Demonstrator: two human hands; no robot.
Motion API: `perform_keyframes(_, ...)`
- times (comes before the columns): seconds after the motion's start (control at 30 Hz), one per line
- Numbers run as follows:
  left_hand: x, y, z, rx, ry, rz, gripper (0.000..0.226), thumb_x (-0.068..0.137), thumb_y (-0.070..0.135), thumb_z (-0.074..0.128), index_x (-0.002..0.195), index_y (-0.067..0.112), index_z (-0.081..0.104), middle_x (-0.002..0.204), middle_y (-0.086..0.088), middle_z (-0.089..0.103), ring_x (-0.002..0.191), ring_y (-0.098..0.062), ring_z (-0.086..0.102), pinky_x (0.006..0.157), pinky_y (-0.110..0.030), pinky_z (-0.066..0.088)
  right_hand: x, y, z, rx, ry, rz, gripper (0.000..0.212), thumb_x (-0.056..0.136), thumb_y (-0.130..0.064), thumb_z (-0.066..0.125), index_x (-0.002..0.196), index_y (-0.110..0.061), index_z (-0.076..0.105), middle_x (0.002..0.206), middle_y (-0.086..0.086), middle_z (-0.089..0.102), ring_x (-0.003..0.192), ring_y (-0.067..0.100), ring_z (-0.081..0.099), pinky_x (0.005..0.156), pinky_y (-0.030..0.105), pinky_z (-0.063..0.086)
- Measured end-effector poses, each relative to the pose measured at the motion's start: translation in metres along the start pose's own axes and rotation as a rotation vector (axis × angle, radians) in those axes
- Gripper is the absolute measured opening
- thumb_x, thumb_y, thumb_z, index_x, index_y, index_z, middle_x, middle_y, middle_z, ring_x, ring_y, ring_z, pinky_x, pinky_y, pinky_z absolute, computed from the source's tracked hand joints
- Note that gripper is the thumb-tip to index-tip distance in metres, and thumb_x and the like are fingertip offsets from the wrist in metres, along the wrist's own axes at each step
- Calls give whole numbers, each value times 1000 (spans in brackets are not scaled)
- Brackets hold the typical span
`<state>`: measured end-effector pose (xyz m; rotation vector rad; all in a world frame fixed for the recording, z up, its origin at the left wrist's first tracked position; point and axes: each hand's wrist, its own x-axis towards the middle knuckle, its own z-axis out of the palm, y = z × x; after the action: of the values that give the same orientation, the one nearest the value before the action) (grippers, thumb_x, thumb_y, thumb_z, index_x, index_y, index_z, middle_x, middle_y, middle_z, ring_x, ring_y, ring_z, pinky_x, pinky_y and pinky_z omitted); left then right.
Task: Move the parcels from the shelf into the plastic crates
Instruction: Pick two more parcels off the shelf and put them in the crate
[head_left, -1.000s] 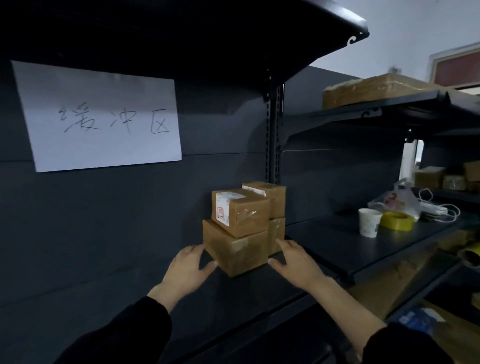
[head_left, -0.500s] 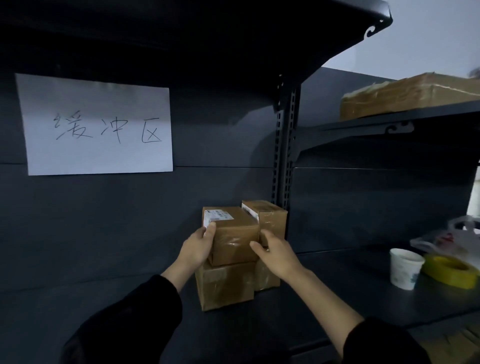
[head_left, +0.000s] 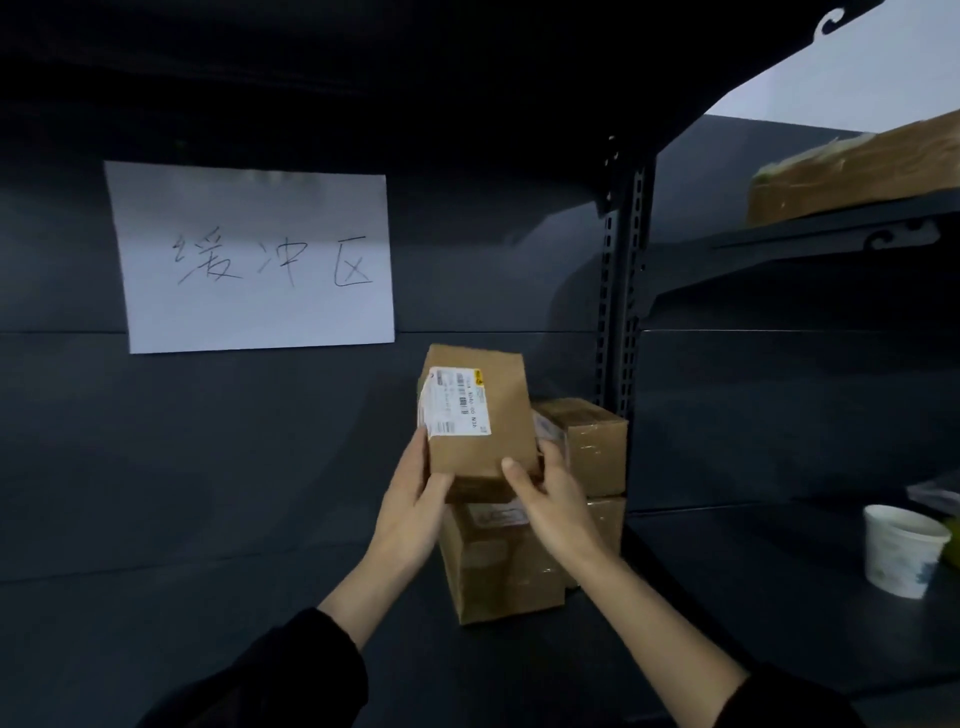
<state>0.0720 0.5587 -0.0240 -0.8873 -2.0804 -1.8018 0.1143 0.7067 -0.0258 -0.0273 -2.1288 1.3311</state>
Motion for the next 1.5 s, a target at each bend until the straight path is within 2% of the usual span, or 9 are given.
perform_keyframes(0.1,-11,-8,-31,152,94,83,53,92,25,54,137,40,31,150,7,27,137,3,21,106,-12,28,-3,-3,35,97,-71,20,44,92,-37,52,133,-27,39,118,-17,53,111,0,50,92,19,42)
perform_keyframes(0.17,-18,-13,-53,210,166,46,56,89,23,60,136,39,36,154,2,19,139,1,9,95,-2,23,-6,-4,62,136,-120,41,44,93,-38,50,134,-27,38,121,-13,53,113,3,50,91,16,42)
perform_keyframes(0.27,-27,-20,-84,277,281,-55,56,78,31,70,129,39,46,147,-5,28,139,-20,24,103,-23,31,-12,-4,101,165,-227,79,37,94,-37,49,129,-31,40,123,-11,53,117,11,52,101,37,45)
perform_keyframes(0.43,-46,-44,-124,453,377,-160,54,70,35,72,120,38,51,135,-2,35,126,-22,26,91,-32,36,-21,-1,144,35,-398,98,46,94,-36,50,137,-25,36,115,-16,55,111,4,51,72,-3,37)
perform_keyframes(0.67,-64,-76,-140,789,329,-229,53,70,41,71,119,26,58,141,-9,36,129,-29,24,106,-38,29,-25,14,156,-284,-441,99,64,94,-40,47,147,-14,22,146,8,37,132,20,40,107,30,34)
perform_keyframes(0.83,-64,-85,-136,929,319,-190,54,72,52,67,120,28,57,140,-11,36,127,-33,29,104,-41,30,-28,25,153,-429,-452,67,64,94,-42,46,147,-16,21,150,9,30,136,20,34,108,30,31)
perform_keyframes(1.03,-59,-80,-123,1065,282,-86,54,76,47,67,116,12,58,147,-20,33,141,-37,20,114,-51,8,-29,25,136,-505,-412,19,63,94,-43,46,147,-17,22,149,7,31,136,20,33,107,31,32)
perform_keyframes(1.27,-47,-63,-74,892,174,282,37,70,13,79,103,2,65,124,-23,57,122,-42,49,103,-49,32,-34,16,85,-417,-211,-90,50,94,-36,49,141,-21,36,139,2,44,125,16,44,103,28,38)
perform_keyframes(1.5,-40,-71,-17,627,-47,27,46,92,32,52,133,13,47,146,-3,37,139,-17,25,112,-25,22,-32,35,12,-491,58,-126,39,93,-28,52,129,-15,51,124,2,53,115,16,51,95,27,42)
